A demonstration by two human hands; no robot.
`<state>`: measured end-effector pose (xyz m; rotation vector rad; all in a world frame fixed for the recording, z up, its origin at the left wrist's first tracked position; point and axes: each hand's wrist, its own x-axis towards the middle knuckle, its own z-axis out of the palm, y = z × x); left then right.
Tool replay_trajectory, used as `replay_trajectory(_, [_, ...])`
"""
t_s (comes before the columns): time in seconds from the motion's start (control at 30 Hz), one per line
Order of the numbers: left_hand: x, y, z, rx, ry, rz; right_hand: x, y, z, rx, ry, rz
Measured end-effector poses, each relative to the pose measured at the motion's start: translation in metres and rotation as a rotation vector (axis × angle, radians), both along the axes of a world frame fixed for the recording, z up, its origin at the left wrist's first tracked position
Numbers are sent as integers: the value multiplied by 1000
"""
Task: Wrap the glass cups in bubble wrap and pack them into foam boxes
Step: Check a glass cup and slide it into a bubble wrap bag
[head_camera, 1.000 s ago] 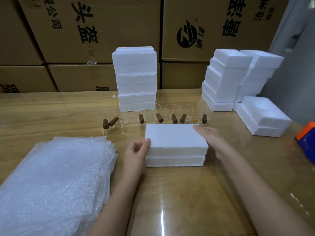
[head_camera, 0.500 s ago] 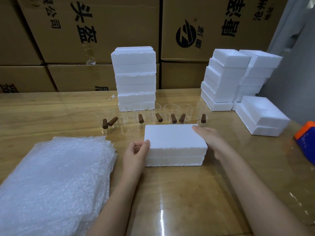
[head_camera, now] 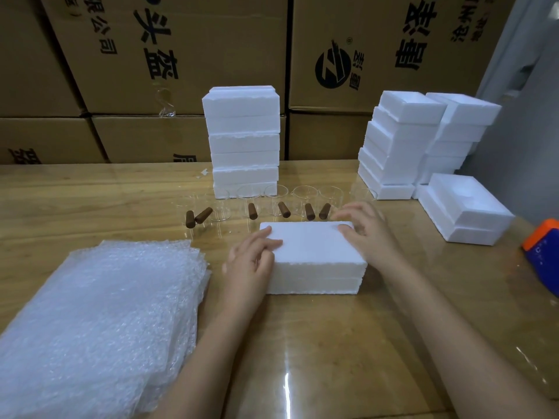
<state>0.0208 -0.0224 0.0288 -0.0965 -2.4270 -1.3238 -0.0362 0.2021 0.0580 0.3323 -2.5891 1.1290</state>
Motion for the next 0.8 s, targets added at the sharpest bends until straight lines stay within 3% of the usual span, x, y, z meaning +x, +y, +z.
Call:
replay_trajectory(0.1, [-4, 1, 7, -183, -3, 44, -1, -1, 3, 182, 78, 55])
replay_trajectory(0.27, [-20, 11, 28, -743, 30, 116, 3, -6, 8, 305, 59, 18])
replay_trajectory(0.43, [-31, 24, 46, -1001, -2, 156, 10, -19, 15, 464, 45, -30])
replay_trajectory(0.53, [-38, 19, 46, -899, -41, 143, 16, -27, 10, 422, 44, -89])
replay_trajectory(0.67, [-38, 7, 33, -464, -109, 117, 22, -30, 0, 191, -82, -143])
replay_trajectory(0.8, [-42, 5, 29, -140, -381, 135, 25, -32, -1, 32, -202, -313])
